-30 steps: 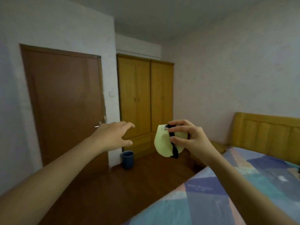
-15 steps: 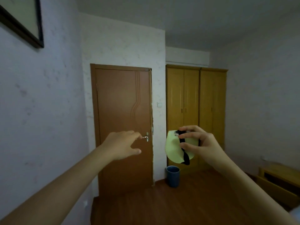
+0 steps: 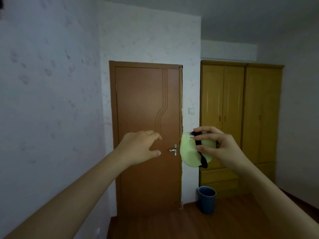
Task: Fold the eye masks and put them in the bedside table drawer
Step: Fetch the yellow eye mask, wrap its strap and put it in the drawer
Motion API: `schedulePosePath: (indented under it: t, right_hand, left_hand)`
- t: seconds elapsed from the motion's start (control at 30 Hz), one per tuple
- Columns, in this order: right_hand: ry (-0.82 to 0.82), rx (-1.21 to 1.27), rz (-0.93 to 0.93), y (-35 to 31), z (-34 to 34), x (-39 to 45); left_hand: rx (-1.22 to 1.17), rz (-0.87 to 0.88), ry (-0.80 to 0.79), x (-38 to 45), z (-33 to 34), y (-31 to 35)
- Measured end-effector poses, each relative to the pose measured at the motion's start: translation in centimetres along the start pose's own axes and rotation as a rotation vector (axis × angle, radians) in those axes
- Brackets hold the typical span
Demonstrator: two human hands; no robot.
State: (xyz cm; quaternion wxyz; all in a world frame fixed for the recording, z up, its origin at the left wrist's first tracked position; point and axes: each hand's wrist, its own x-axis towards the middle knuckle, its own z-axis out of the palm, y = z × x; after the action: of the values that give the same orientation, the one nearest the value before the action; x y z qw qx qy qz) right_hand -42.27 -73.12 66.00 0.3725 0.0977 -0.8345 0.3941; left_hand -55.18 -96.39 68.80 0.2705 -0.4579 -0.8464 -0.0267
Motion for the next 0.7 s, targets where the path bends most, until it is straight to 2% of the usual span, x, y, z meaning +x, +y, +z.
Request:
schedulePosePath:
  t: [0.33, 0.5, 0.7]
  right_hand:
    - [0.043, -0.039, 0.072, 13.1, 0.6, 9.7]
    - [0.082, -0.107, 0.174, 21.1, -0.4, 14.5]
    - [0.22, -0.14, 0.269, 28.7, -5.1, 19.2]
  left_hand:
    - [-0.114, 0.096, 0.022, 14.6, 11.3, -4.7]
    - [-0.284, 0.227, 0.012, 24.3, 17.7, -6.2]
    - [-0.493, 0.397, 0.058, 37.6, 23.3, -5.3]
